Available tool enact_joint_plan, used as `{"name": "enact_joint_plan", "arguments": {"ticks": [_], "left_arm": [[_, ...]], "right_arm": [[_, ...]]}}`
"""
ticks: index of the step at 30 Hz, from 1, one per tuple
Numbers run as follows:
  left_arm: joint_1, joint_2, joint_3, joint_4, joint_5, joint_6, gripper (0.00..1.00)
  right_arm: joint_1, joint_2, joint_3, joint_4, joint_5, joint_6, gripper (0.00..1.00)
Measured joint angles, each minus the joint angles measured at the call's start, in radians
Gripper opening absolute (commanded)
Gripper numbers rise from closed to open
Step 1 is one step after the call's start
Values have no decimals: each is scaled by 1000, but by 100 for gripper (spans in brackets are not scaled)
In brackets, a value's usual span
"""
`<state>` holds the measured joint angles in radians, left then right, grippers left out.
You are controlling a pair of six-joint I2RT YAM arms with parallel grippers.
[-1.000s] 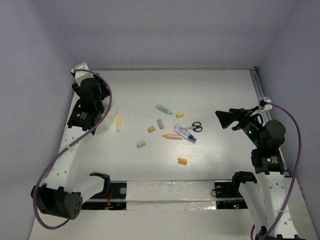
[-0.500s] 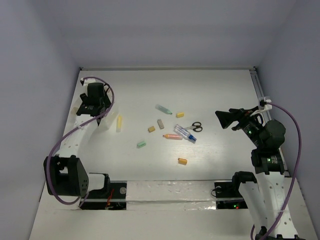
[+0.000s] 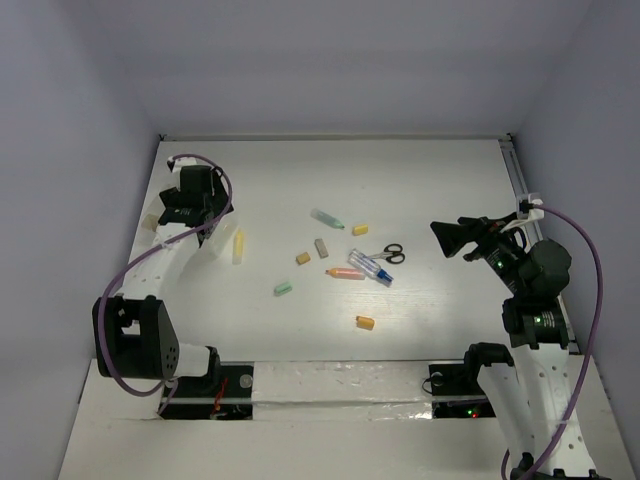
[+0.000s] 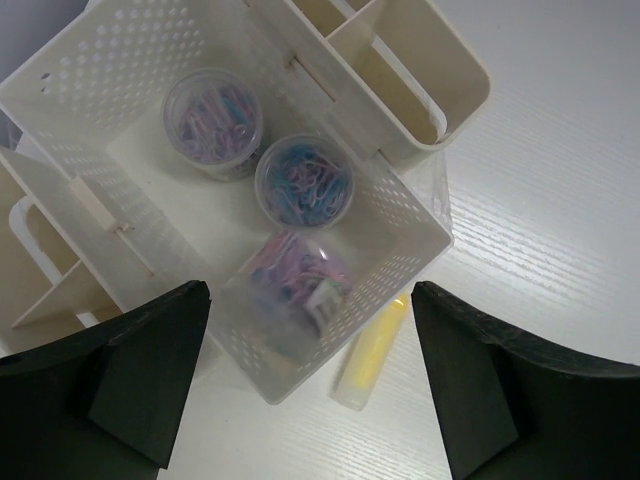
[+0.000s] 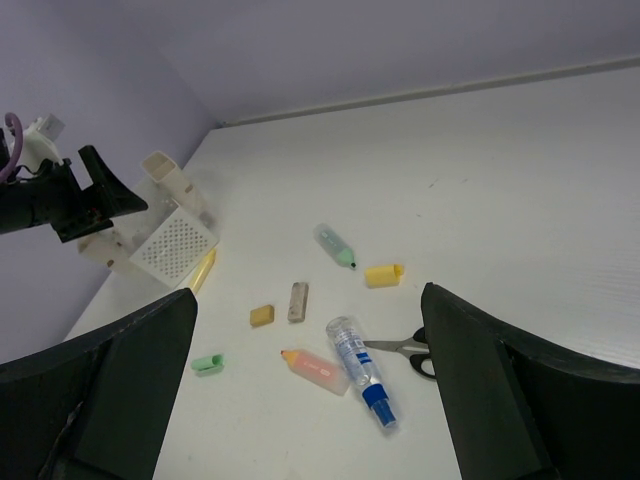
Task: Sort the stationery into containers
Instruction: Place the stationery in the storage box.
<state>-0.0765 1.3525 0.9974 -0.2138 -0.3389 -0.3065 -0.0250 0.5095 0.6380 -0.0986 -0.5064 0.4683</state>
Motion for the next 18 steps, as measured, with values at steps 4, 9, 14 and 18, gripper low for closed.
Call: {"name": "enact_joint_plan", "arguments": {"ticks": [4,9,14,18], "left_arm": [[0,-5,0,0,18,0,84],[-8,-60,0,-5,54,-1,86],[-98,-196,29,-27,77,-2,89],[-264,-313,51,-15,97,-12,89]], "right_arm": [[0,0,0,0,0,0,100],[0,2,0,0,0,0,100],[0,4,0,1,-1,0,96],[0,23,0,1,-16,1,78]]}}
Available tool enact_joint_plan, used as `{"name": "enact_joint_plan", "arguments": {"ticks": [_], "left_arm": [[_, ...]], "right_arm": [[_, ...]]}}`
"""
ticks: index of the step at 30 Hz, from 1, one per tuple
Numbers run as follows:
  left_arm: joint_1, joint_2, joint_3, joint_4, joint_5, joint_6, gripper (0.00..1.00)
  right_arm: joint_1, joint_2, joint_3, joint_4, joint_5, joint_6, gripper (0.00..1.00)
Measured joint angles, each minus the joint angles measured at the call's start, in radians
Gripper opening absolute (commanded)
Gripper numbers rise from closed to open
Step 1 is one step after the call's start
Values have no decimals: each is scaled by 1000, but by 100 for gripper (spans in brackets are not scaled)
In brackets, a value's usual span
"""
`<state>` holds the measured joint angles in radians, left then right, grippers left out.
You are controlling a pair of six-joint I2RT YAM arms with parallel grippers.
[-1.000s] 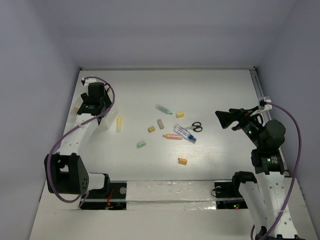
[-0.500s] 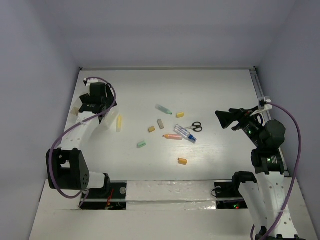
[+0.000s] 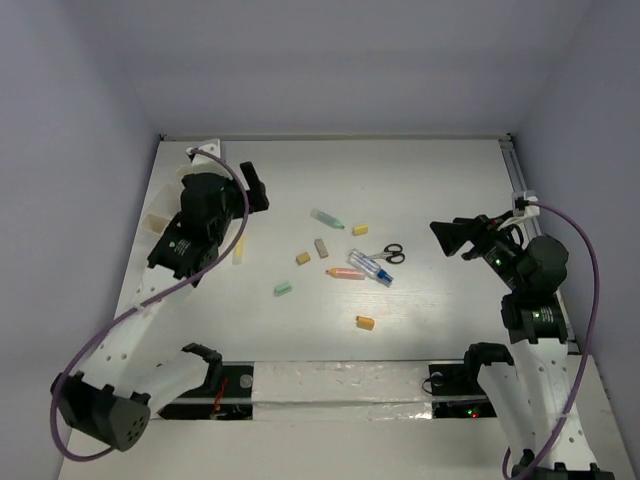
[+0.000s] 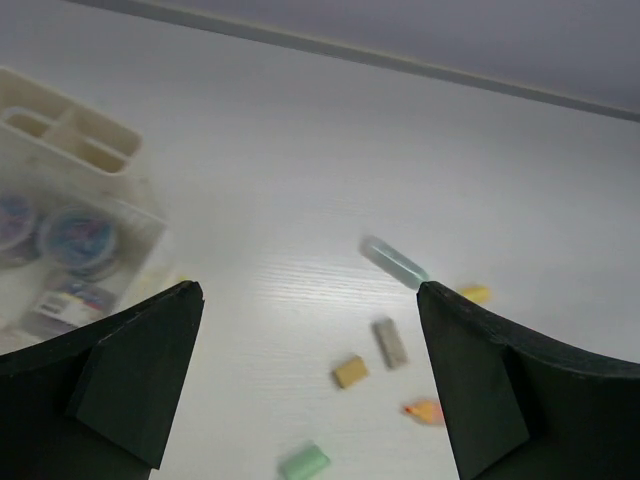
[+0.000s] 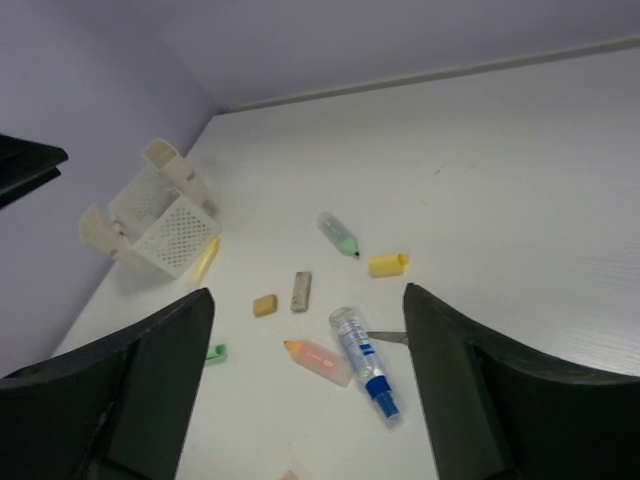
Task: Sort the stationery into containers
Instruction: Place the stationery in the storage box, then pick up the stationery from the center of the board.
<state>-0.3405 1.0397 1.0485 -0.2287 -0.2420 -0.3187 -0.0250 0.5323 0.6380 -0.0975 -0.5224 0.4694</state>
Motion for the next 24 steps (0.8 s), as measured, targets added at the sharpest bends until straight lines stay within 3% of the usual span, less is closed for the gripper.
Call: {"name": "enact_joint_plan", "arguments": {"ticks": [2,3,7,13,19,24], "left_arm": [[-86,-50,-7,7,14,-18,88],[-127,-77,-27,24,18,-31,88],[-221,-197,-166,55,51,-79,88],[-234,-343,-288,29,123,-90,91],[-236,-453,-260,28,153,-61,98],[-236,-478,-202,31,154,-36,99]], "right_arm": [[0,17,0,0,-14,1,70],[0,27,0,1,-23,0,59],[0,63,0,4,-68,2,51],[132,174,27,5,-65,-11,53],[508,438,148,0,154,-63,57],[620,627,238,-16,267,-90,57]]}}
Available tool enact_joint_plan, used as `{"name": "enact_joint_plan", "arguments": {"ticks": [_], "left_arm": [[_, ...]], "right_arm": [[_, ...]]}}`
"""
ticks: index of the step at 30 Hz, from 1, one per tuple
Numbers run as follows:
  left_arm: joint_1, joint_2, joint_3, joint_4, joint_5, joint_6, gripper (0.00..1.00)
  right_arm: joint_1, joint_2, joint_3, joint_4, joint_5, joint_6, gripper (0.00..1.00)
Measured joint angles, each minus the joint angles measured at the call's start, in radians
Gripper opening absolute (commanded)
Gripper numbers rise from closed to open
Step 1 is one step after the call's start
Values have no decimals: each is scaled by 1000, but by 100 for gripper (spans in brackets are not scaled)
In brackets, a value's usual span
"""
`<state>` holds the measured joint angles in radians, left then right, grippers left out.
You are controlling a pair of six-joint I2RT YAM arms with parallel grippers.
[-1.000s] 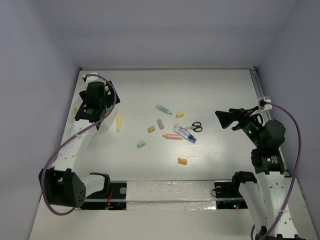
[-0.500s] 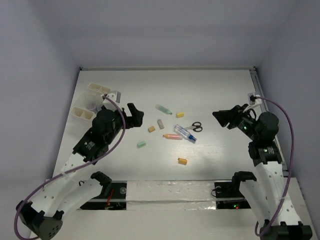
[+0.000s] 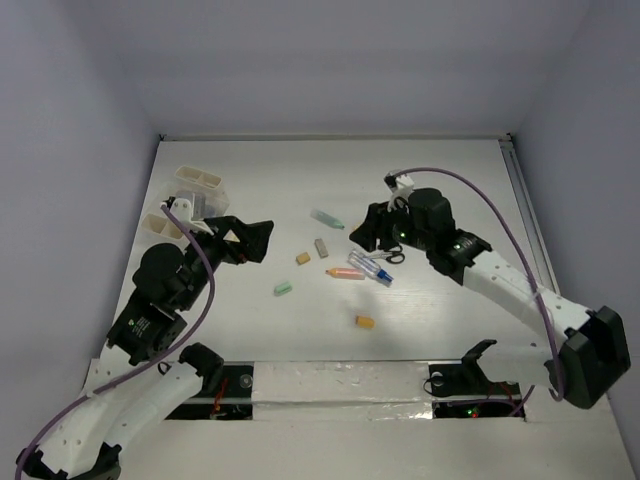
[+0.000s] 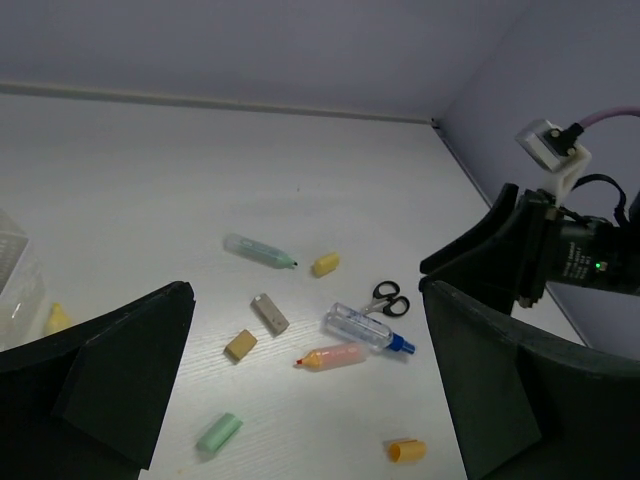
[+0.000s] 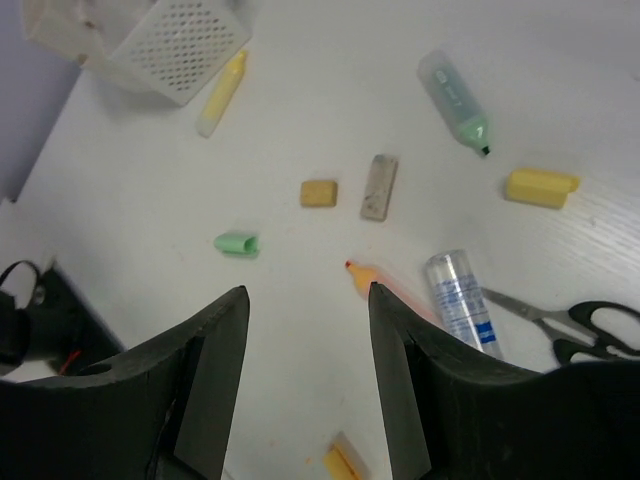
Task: Sort the stationery into containers
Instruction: Pick up the stationery from the center of the board.
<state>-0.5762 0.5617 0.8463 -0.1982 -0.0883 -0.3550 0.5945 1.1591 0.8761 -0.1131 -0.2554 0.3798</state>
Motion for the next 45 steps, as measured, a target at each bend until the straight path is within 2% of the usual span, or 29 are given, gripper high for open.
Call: {"name": "enact_joint_plan", "arguments": {"ticks": [3,12,17,22,29,35,38,40,45], "left_arm": [[0,-8,7,0,0,21,99],[0,-58,-3,4,-76,80,99],[1,-156,-40,19,-146,101,99],[44,-185,-55,40,-162,119,99],[81,-185,-70,45,-145,123,99],[88,-188,-70,46,-128,123,99],[90,-195,-70,46,-124,123,99],[95,-199,-70,47,-121,123,99],[101,-200,-70,49,-121,123,99]], "right_arm": [[32,114,85,-16,60,-23,59],[194,441,312,-54,200,-113,77],[247,624,431,-103,249,-160,81],[258,772,536,-147,264,-183,80],[259,908,642,-202,281,-195,72],[277,947,682,-247,302,-197,67],[292,949,689,-266,312,-197,59],[303,955,698,-274,323,-197,49],[317,977,716,-288,354,-192,37]]}}
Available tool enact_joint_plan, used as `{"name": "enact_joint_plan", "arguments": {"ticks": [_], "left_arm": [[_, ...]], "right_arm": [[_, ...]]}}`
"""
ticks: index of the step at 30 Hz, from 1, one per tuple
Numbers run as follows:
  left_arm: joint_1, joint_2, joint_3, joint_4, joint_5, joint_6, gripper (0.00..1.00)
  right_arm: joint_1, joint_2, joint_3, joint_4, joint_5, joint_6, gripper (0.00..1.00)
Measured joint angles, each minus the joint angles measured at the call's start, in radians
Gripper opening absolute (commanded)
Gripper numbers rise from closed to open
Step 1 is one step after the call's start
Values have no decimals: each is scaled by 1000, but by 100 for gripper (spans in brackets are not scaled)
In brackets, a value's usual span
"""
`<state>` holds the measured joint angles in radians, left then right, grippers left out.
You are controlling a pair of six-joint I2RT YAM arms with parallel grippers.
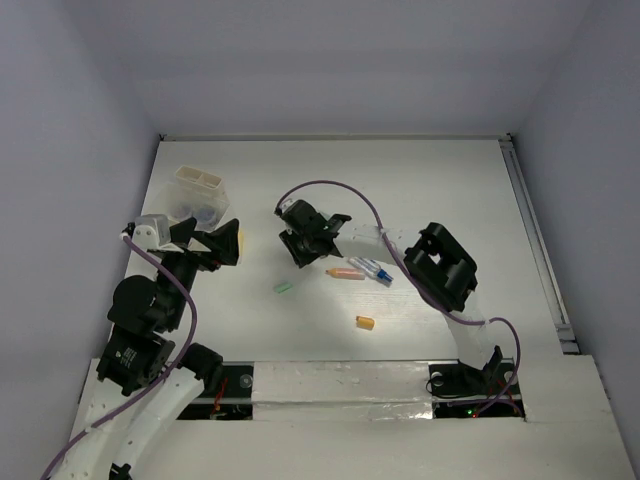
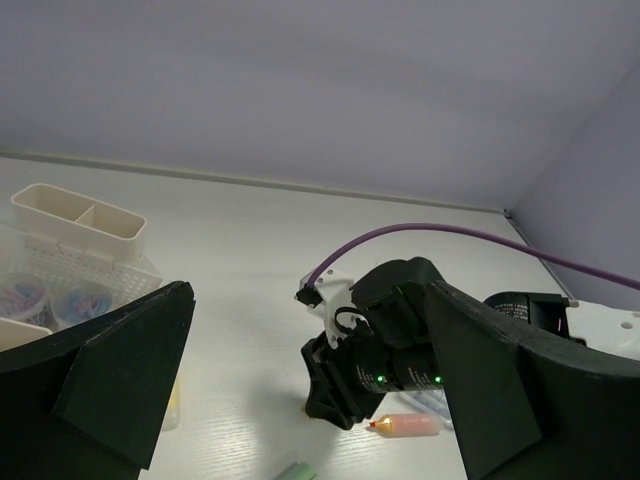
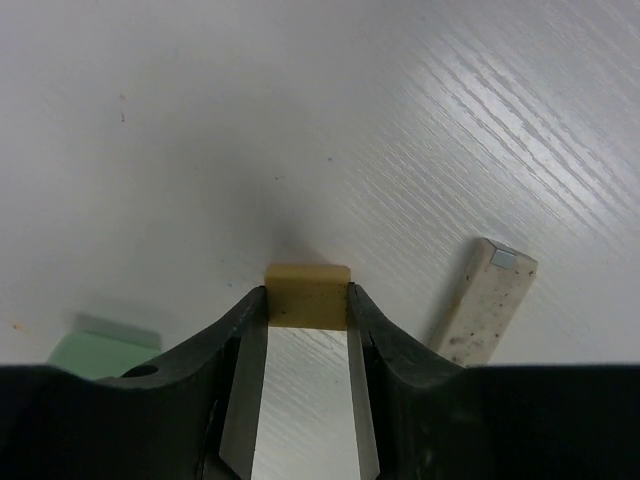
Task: Sort the stationery into containers
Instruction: Pick up the stationery from the center of the board.
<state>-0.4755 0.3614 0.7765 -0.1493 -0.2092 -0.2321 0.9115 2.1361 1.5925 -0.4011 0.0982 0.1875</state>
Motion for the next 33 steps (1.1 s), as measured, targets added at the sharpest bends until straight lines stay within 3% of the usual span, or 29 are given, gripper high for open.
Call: {"name": "enact_joint_plan", "arguments": {"ticks": [2,5,7,16,23,33], "left_arm": [[0,-2,0,0,-1,0,99],[1,-10,0,1,-5,0,99],[6,-14,0,2,-7,0,99],[7,-18,0,2,-12,0,99],[7,-18,-2,2,-21,0,99],[22,-19,-11,2,-48,-1,99]], "right_arm": [[0,0,5,-3,8,3,37],[0,5,15,-13,20,8,52],[0,23,41,-24,26,6,54],[0,51,68,-30,47,11,35],[0,50,99,-25,40,8,34],[0,62,431,196,-114,-8,33]]}}
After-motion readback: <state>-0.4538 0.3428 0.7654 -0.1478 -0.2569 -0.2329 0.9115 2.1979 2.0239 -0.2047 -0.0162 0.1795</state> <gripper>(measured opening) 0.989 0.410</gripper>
